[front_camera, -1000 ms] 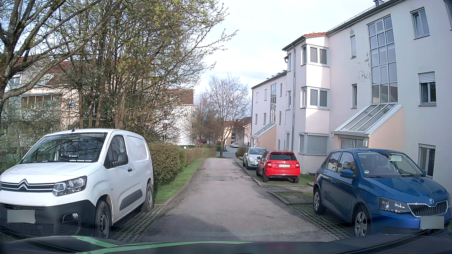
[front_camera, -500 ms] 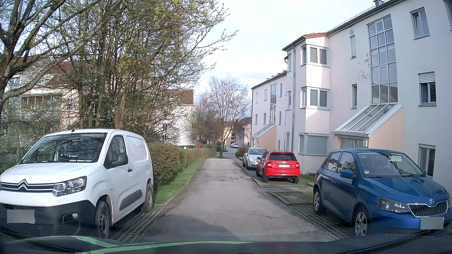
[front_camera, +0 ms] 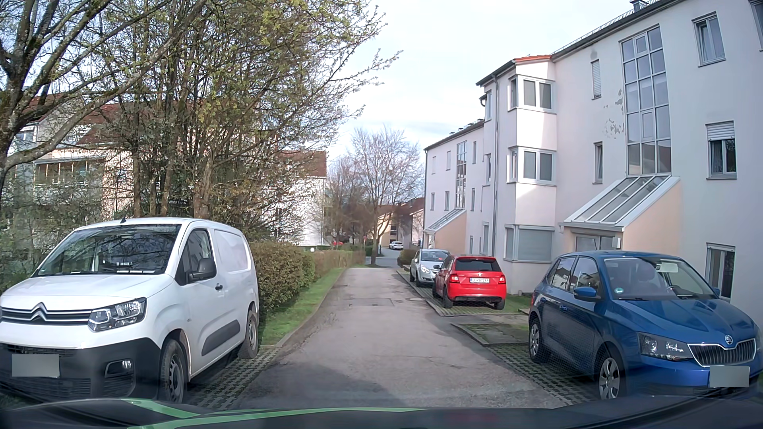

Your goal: Follow the waypoints while adhering to traffic rules and regulations

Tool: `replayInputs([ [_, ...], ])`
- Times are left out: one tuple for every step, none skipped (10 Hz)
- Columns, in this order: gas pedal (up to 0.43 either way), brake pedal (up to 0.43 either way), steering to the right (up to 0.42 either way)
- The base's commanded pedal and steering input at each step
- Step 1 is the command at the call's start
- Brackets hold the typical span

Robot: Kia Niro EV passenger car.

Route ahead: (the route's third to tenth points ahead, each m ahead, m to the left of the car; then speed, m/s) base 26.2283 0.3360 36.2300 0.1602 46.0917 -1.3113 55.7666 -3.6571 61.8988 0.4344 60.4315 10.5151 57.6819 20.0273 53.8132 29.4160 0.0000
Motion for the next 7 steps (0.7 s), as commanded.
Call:
replayInputs([
  [0.000, 0.280, 0.009],
  [0.000, 0.287, 0.009],
  [0.000, 0.280, 0.009],
  [0.000, 0.280, 0.009],
  [0.000, 0.287, 0.009],
  [0.000, 0.287, 0.009],
  [0.000, 0.287, 0.009],
])
